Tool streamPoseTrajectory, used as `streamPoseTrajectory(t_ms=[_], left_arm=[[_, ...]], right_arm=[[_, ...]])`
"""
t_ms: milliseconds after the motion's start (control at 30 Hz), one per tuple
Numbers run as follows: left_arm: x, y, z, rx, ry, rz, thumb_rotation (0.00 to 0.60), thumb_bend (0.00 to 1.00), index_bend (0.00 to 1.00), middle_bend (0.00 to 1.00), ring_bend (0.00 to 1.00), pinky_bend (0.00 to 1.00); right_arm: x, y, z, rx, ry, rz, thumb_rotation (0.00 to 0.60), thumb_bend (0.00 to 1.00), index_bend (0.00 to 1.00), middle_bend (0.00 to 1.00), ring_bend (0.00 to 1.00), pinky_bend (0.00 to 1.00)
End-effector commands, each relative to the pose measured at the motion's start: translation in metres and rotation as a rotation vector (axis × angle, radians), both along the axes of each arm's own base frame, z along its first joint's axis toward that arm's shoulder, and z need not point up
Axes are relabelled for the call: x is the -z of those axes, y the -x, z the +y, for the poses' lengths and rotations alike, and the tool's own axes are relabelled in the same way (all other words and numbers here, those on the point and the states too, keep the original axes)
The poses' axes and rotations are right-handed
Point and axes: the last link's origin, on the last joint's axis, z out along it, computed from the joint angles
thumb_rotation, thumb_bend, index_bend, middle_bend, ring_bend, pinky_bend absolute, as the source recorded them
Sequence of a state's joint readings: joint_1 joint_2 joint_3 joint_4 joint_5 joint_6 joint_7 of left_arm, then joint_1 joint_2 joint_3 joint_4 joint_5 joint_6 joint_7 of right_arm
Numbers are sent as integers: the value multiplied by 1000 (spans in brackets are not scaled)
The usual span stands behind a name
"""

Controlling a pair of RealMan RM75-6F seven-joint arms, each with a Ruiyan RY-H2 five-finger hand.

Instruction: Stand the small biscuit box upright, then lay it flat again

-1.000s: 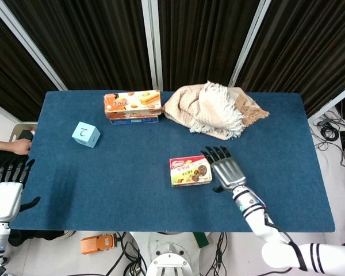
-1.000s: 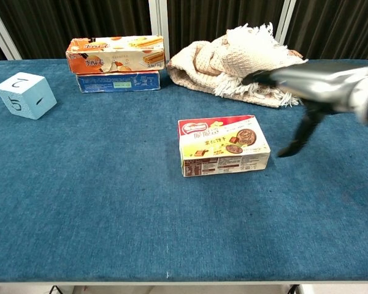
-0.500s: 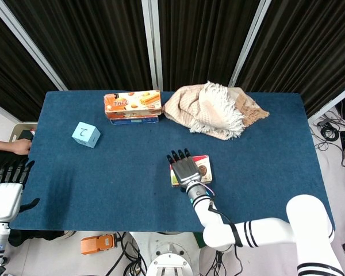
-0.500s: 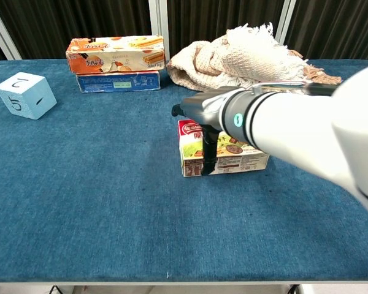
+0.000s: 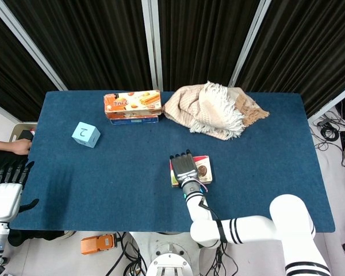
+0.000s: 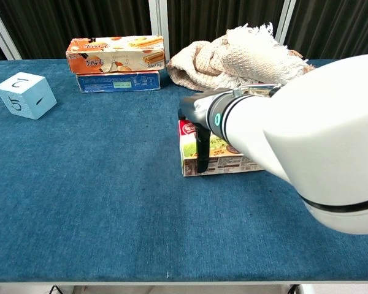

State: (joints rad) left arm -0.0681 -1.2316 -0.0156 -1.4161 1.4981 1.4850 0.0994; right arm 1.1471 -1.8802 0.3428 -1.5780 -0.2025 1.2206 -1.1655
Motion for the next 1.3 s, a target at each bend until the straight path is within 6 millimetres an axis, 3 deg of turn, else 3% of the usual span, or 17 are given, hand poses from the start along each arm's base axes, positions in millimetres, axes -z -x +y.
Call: streamPoseTrajectory(t_ms=[33,300,433,667,867,1300], left_arm=[[0,0,0,1,1,1,600,0,71,45,0,0],[2,-4,4,11,-5,-7,600,0,71,46,0,0],[5,-7,6,21,0,-7,600,0,71,46,0,0],[8,-10,7,19,4,-15,600,0,71,46,0,0],[10,-11,8,13,10,-17,600,0,71,46,0,0],[11,-14,9,16,14,-23,600,0,71,46,0,0]], right_arm=[[-18,3,-3,22,14,-130,600,65,400,415,377,251],[-86,41,-3,56,67,-542,600,95,442,446,411,273],[-97,69,-4,97,75,-752,600,95,445,452,413,279],[-80,112,-8,190,18,-1139,600,96,433,456,414,298],[-59,139,-11,144,-23,-1281,600,117,391,456,379,296],[-27,160,-17,171,1,-1424,600,158,357,455,334,263]])
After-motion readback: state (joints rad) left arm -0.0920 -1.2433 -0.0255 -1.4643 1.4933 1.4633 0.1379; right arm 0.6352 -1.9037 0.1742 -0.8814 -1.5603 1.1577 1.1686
